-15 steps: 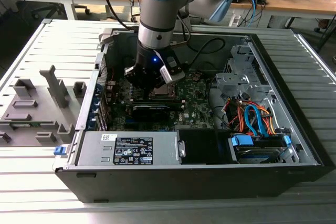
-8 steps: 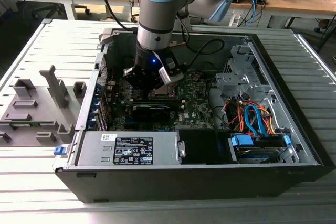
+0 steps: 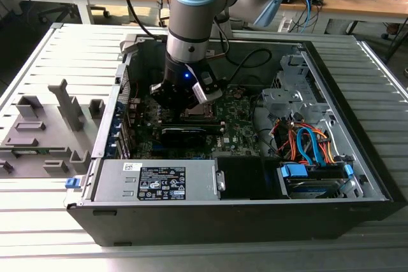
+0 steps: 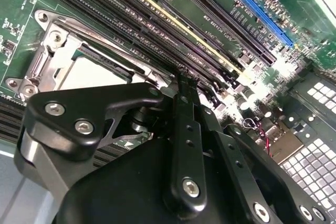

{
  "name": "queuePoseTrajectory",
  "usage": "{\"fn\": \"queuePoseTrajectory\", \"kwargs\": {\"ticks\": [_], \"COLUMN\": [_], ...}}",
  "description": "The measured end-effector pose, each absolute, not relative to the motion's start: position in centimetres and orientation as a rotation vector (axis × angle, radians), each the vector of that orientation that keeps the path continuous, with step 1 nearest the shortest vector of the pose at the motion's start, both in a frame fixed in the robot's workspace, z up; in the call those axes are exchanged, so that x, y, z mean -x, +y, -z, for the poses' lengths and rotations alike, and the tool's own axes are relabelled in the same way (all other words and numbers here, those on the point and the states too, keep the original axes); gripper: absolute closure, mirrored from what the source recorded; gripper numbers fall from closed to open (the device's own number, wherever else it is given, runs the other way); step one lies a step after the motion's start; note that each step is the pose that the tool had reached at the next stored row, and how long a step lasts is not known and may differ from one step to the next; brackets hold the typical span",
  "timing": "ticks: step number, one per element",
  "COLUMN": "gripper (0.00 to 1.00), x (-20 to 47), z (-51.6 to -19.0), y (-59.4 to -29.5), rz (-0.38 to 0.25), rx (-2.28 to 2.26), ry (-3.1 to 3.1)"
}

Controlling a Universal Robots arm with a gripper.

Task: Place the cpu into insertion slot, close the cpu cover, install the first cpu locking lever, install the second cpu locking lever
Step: 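Install the second cpu locking lever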

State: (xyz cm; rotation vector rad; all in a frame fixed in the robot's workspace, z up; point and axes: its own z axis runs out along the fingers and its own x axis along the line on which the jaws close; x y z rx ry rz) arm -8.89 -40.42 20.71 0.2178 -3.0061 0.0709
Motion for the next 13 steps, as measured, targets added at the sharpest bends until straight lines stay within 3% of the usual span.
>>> {"fn": "queuePoseTrajectory", "kwargs": {"ticks": [13], "gripper": [0.89], "x": [9.12], "z": [-21.01], "y": [-39.7], "rz": [-0.069], "rx": [-0.234], "ry": [-3.008]}}
